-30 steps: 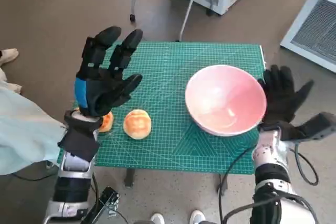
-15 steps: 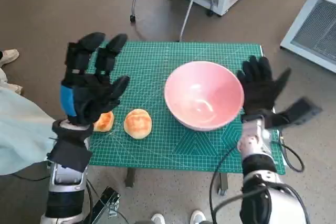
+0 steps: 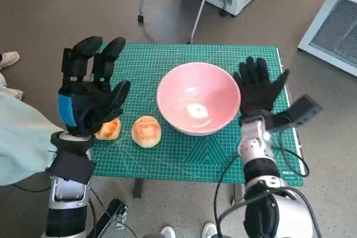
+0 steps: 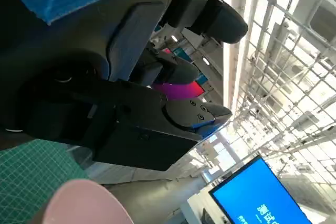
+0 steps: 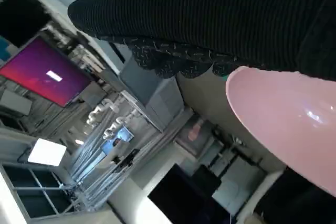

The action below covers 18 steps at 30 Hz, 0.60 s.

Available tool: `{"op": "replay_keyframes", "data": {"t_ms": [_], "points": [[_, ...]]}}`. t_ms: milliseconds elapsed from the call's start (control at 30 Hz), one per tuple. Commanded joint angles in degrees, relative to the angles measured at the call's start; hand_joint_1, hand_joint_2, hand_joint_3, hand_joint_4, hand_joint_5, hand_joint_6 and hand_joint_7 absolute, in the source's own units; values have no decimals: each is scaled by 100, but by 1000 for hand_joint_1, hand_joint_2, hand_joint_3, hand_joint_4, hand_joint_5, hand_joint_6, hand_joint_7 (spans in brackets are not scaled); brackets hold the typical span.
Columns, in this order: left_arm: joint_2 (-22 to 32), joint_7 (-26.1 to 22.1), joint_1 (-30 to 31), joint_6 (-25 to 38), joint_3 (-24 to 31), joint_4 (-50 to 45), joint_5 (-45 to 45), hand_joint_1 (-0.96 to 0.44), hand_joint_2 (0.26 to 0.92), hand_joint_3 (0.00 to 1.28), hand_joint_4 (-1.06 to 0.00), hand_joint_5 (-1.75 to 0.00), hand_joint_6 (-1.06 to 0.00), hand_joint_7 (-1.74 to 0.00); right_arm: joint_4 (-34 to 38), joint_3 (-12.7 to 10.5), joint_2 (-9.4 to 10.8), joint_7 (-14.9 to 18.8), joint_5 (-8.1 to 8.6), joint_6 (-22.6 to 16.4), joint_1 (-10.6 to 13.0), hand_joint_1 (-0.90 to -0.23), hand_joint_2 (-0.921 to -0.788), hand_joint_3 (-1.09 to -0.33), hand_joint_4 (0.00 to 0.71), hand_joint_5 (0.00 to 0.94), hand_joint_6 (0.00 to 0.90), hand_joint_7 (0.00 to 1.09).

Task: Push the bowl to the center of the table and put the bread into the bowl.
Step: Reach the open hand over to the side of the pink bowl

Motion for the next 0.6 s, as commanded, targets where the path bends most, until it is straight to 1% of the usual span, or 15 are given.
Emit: {"op": "replay_keyframes", "data": {"t_ms": [33, 167, 200, 233, 267, 300, 333, 367, 400, 433, 467, 500, 533, 567, 600], "points": [[48, 46, 125, 53, 81, -181, -9, -68, 781, 511, -88, -806, -82, -999, 83, 10, 60, -160, -86, 71, -53, -340, -909, -685, 447, 15, 263, 800], [108, 22, 202, 30, 150, -196, -29, -69, 781, 509, -90, -801, -85, -991, 68, 239, -20, -180, -379, -51, -46, -352, -908, -682, 448, 11, 267, 775], [141, 17, 230, 11, 179, -197, -20, -70, 784, 504, -95, -791, -90, -981, 55, 375, -64, -190, -546, -146, -29, -354, -908, -681, 445, 9, 269, 771], [163, 13, 250, -2, 199, -198, -13, -72, 787, 497, -101, -779, -95, -969, 45, 467, -93, -199, -669, -214, -17, -358, -906, -681, 440, 6, 268, 763], [202, 4, 275, -17, 231, -204, -5, -71, 788, 493, -105, -772, -99, -963, 26, 627, -130, -226, -862, -344, -1, -362, -885, -685, 449, 8, 297, 740], [266, -19, 300, -38, 279, -202, -9, -75, 793, 484, -112, -758, -105, -950, -7, 844, -185, -272, -1128, -522, 21, -365, -887, -691, 441, 6, 304, 710], [309, -35, 314, -50, 308, -201, -14, -81, 803, 464, -123, -736, -113, -931, -27, 983, -218, -307, -1298, -639, 34, -367, -890, -691, 435, 4, 305, 698], [397, -75, 326, -72, 357, -181, -26, -84, 806, 456, -127, -728, -116, -924, -69, 1190, -284, -330, -1547, -823, 56, -368, -892, -690, 434, 4, 304, 697], [456, -101, 332, -85, 385, -166, -37, -91, 822, 423, -140, -697, -125, -903, -94, 1317, -327, -346, -1697, -939, 70, -370, -895, -688, 438, 6, 303, 697], [496, -123, 345, -89, 408, -172, -53, -95, 835, 395, -150, -673, -131, -888, -107, 1389, -344, -362, -1784, -1014, 79, -372, -898, -685, 440, 7, 302, 698], [577, -163, 353, -103, 444, -156, -56, -97, 840, 385, -154, -665, -133, -882, -142, 1540, -391, -380, -1962, -1162, 98, -373, -899, -683, 441, 8, 301, 698], [697, -219, 358, -122, 487, -120, -43, -102, 851, 363, -161, -646, -138, -872, -200, 1744, -463, -400, -2201, -1369, 130, -375, -904, -676, 451, 11, 300, 702], [784, -259, 361, -137, 516, -93, -34, -111, 871, 319, -176, -610, -146, -853, -240, 1896, -516, -419, -2372, -1520, 153, -380, -910, -666, 460, 14, 297, 705], [933, -336, 364, -145, 560, -59, -12, -113, 880, 300, -182, -594, -150, -846, -329, 2095, -604, -396, -2598, -1756, 197, -382, -912, -663, 463, 15, 296, 706], [1033, -392, 376, -150, 594, -49, -10, -125, 893, 266, -192, -568, -153, -832, -388, 2220, -653, -388, -2732, -1909, 229, -393, -915, -658, 469, 16, 291, 707]]}}
